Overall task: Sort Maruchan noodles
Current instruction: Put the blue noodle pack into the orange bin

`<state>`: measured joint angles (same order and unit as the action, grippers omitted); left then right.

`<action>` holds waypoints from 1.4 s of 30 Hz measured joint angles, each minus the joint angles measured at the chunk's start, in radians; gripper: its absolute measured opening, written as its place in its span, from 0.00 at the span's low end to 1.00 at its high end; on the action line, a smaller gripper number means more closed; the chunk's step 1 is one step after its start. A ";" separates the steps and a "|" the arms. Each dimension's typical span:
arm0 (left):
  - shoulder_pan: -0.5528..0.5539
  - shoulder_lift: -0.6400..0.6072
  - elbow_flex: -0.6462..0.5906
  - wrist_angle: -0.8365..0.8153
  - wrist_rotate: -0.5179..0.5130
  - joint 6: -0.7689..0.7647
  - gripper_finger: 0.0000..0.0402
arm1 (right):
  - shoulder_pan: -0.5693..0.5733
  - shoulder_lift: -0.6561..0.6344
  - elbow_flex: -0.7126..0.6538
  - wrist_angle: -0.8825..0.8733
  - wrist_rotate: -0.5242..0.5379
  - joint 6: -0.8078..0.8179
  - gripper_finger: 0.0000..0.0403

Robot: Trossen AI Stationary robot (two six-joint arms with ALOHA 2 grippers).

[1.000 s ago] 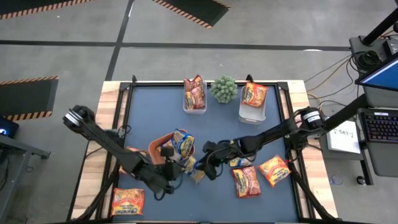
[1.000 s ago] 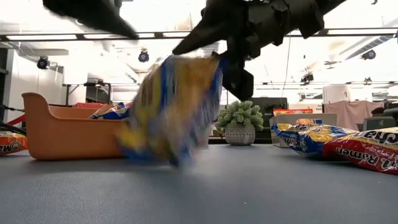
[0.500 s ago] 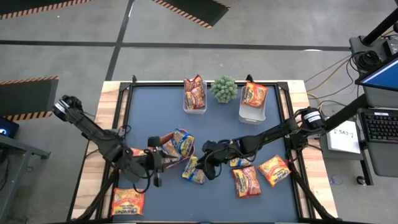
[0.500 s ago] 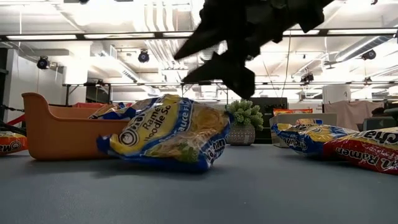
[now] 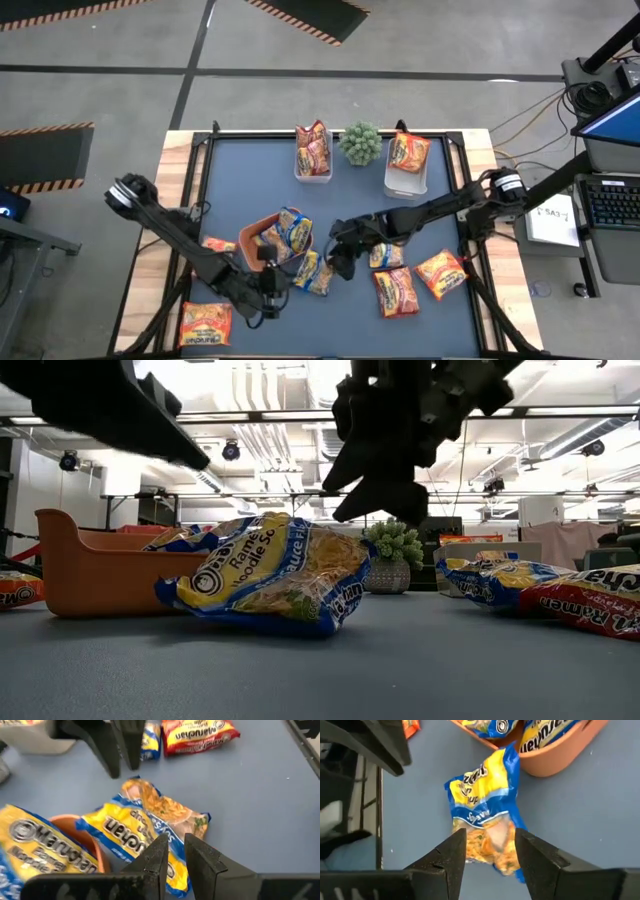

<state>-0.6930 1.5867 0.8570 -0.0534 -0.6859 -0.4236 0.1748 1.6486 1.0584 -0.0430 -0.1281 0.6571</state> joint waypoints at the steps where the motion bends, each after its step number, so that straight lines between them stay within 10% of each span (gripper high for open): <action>1: 0.000 0.010 0.000 0.007 0.002 -0.009 0.12 | -0.010 0.000 0.000 0.000 -0.014 -0.028 0.41; 21: 0.003 0.011 -0.002 0.000 0.014 -0.057 0.12 | -0.044 0.119 0.000 0.131 -0.104 -0.342 0.81; 34: 0.003 0.012 -0.003 -0.007 -0.011 -0.057 0.12 | -0.045 0.240 0.000 0.315 -0.213 -0.289 0.80; 42: 0.003 0.011 -0.003 -0.002 -0.014 -0.054 0.12 | -0.045 0.240 0.001 0.310 -0.221 -0.244 0.50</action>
<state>-0.6903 1.5979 0.8536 -0.0552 -0.6998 -0.4777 0.1299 1.8889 1.0595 0.2673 -0.3494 0.4135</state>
